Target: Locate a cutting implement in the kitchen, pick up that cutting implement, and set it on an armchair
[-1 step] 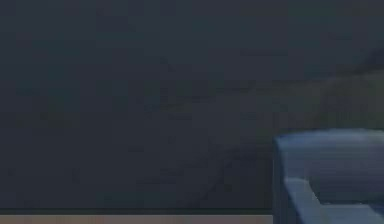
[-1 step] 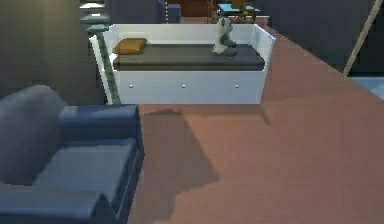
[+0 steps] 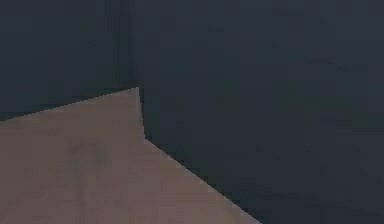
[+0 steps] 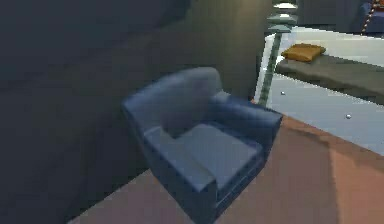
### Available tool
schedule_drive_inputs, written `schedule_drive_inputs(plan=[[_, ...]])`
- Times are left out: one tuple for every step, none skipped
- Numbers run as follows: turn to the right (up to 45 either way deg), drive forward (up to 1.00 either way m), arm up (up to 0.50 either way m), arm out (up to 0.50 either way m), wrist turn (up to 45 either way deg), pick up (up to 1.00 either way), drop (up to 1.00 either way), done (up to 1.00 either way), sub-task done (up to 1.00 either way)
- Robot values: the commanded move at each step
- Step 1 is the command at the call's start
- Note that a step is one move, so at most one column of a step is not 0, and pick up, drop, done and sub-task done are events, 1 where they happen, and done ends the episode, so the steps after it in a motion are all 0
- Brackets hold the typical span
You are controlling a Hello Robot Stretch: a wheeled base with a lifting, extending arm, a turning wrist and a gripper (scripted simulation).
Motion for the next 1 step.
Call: schedule_drive_inputs(plan=[[-36.0, 0.0, 0.0, 0.0, 0.0, 0.0, 0.0, 0.0, 0.0]])
